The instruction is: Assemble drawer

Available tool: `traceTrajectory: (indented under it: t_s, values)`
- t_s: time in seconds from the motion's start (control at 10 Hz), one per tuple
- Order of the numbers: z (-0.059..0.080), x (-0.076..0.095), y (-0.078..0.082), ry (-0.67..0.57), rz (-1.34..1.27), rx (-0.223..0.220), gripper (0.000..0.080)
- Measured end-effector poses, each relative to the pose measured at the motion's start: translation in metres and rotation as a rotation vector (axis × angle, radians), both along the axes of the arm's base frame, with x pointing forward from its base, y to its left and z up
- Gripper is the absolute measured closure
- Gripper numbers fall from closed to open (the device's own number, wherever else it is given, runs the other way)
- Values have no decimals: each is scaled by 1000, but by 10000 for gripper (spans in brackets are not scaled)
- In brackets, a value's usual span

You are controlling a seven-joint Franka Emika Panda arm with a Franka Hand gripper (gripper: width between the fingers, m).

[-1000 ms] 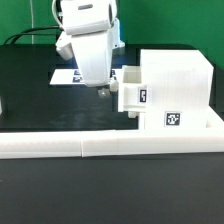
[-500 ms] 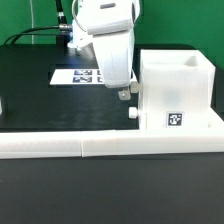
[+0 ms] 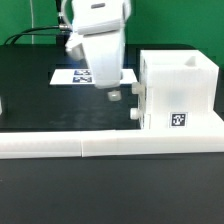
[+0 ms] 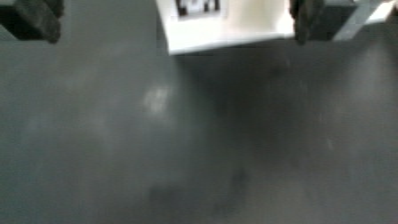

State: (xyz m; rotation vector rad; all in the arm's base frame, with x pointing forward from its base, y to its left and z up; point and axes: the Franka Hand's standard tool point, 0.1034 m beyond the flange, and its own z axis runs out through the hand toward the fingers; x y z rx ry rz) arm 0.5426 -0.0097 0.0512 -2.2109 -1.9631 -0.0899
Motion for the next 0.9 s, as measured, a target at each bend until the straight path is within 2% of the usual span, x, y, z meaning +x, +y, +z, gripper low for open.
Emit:
traceTrajectory:
  t_s: [0.3,0.9]
  values:
    - [2,-6,-22,-14,-20,-6,150]
    - [1,-10,-22,-21,-26,-10,150]
